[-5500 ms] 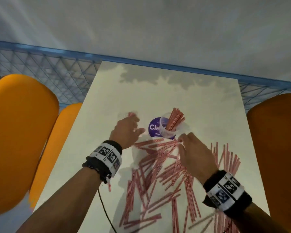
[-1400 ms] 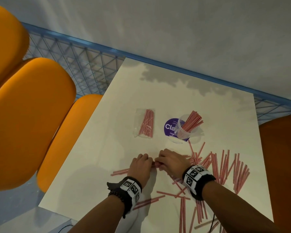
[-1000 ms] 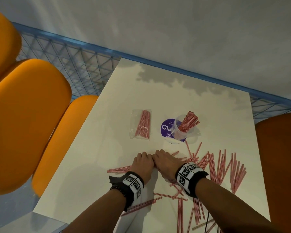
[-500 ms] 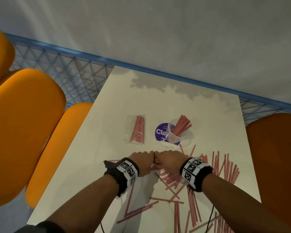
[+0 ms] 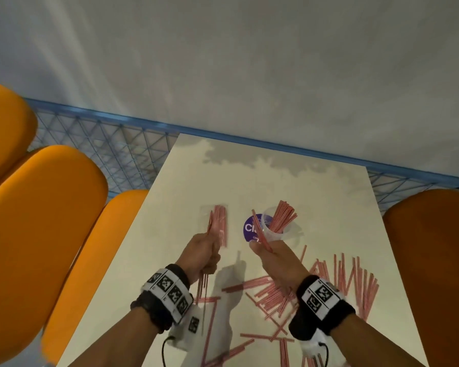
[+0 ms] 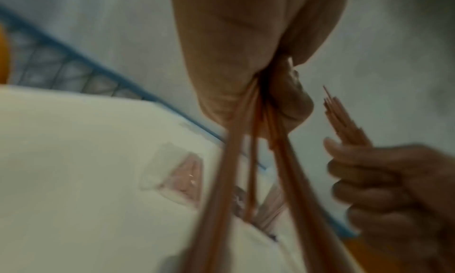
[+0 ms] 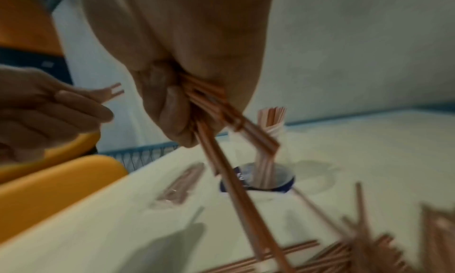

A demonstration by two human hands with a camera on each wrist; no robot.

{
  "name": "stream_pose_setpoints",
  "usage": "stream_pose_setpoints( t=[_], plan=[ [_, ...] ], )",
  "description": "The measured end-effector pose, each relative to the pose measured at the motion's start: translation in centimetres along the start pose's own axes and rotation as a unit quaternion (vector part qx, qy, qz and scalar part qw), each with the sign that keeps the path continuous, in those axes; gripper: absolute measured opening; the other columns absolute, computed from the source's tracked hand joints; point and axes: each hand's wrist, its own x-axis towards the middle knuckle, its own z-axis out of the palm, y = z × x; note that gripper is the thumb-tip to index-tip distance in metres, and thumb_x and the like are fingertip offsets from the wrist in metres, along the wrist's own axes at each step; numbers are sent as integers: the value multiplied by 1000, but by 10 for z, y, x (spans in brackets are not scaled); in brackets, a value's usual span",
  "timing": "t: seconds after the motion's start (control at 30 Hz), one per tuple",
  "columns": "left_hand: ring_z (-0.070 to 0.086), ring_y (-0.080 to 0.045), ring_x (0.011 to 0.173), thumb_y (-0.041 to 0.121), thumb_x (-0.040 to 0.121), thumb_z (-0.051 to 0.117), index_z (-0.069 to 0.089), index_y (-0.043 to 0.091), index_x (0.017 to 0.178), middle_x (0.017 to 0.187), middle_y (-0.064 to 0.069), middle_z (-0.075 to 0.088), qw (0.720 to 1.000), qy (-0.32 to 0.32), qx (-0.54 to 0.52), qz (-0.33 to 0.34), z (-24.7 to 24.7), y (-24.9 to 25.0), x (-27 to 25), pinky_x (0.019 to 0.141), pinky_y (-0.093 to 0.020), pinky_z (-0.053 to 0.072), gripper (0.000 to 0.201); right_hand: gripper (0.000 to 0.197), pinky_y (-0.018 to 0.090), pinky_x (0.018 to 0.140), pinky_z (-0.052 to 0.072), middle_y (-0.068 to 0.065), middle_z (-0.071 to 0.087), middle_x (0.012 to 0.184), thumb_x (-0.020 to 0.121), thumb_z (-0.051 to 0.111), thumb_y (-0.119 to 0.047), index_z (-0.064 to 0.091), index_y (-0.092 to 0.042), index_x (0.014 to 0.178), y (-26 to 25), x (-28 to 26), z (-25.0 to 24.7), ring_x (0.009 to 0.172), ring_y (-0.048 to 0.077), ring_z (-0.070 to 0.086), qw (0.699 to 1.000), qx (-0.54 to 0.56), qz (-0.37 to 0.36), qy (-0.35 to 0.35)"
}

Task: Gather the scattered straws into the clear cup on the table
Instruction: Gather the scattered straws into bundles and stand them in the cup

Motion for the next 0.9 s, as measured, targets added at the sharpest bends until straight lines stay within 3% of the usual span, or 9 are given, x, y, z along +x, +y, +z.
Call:
stream_pose_setpoints(
  t=[0.1, 0.2, 0.3, 0.37, 0.43, 0.53, 0.7, 0.83, 0.9],
  plan=[
    [16, -10, 41, 53, 97, 39, 33, 20, 54, 51, 5, 18, 978, -11, -207, -38, 16, 3, -1, 35, -20, 16, 54, 43, 18, 41, 26, -7, 29, 51, 98, 49, -46, 40, -22, 63, -23, -5, 26, 42, 8, 26, 989, 144, 10, -7],
    [18, -11, 40, 52, 96, 40, 33, 19, 57, 50, 4, 18, 957, 37, -285, -30, 30, 0, -1, 35, -22, 21, 52, 38, 24, 55, 42, -7, 49, 59, 99, 45, -45, 53, -19, 73, -34, -3, 47, 54, 8, 44, 994, 104, -22, 19],
    [35, -17, 39, 51, 98, 38, 37, 15, 57, 47, 0, 30, 955, 130, -265, -31, 32, -3, 0, 40, -25, 38, 55, 41, 33, 75, 51, -5, 67, 82, 95, 43, -55, 59, -17, 93, -33, -5, 57, 74, 9, 61, 999, 46, -18, 17],
    [54, -25, 57, 50, 98, 40, 44, 11, 61, 54, -5, 43, 953, 168, -249, -44, 31, -4, 1, 61, -40, 54, 54, 47, 29, 70, 51, -1, 69, 92, 89, 45, -64, 54, -19, 102, -30, -8, 59, 81, 14, 65, 1000, -1, -3, -10],
    [61, -29, 64, 49, 98, 41, 49, 6, 69, 61, -9, 47, 951, 178, -247, -61, 31, -2, -2, 79, -49, 54, 52, 50, 31, 68, 52, 2, 70, 94, 84, 49, -67, 50, -22, 106, -28, -10, 62, 83, 19, 68, 998, -41, 11, -39],
    [56, -25, 51, 47, 98, 44, 51, 5, 71, 59, -10, 49, 952, 188, -227, -75, 30, -5, -4, 67, -42, 53, 51, 44, 35, 72, 56, 3, 72, 89, 83, 56, -58, 50, -23, 107, -23, -15, 64, 77, 17, 69, 996, -54, 0, -69],
    [45, -18, 54, 25, 96, 51, 50, 14, 61, 59, -3, 45, 955, 139, -242, -105, 32, -19, -10, 56, -31, 41, 37, 9, 31, 64, 50, 5, 64, 84, 94, 45, -21, 51, -15, 95, -26, -20, 63, 69, 18, 60, 989, -105, -60, -87],
    [44, -16, 58, 46, 96, 45, 56, 22, 60, 58, 1, 48, 982, 57, -142, -109, 37, -24, -16, 57, -27, 40, 45, 17, 40, 71, 51, 10, 62, 85, 95, 38, -12, 52, -13, 87, -29, -20, 59, 74, 25, 59, 980, -154, -84, -98],
    [50, -18, 65, 56, 93, 43, 60, 21, 73, 65, -2, 54, 983, 9, -137, -119, 36, -18, -17, 61, -29, 43, 44, 18, 39, 71, 50, 10, 63, 86, 97, 38, -14, 54, -12, 90, -27, -21, 54, 77, 25, 60, 980, -157, -94, -83]
  ],
)
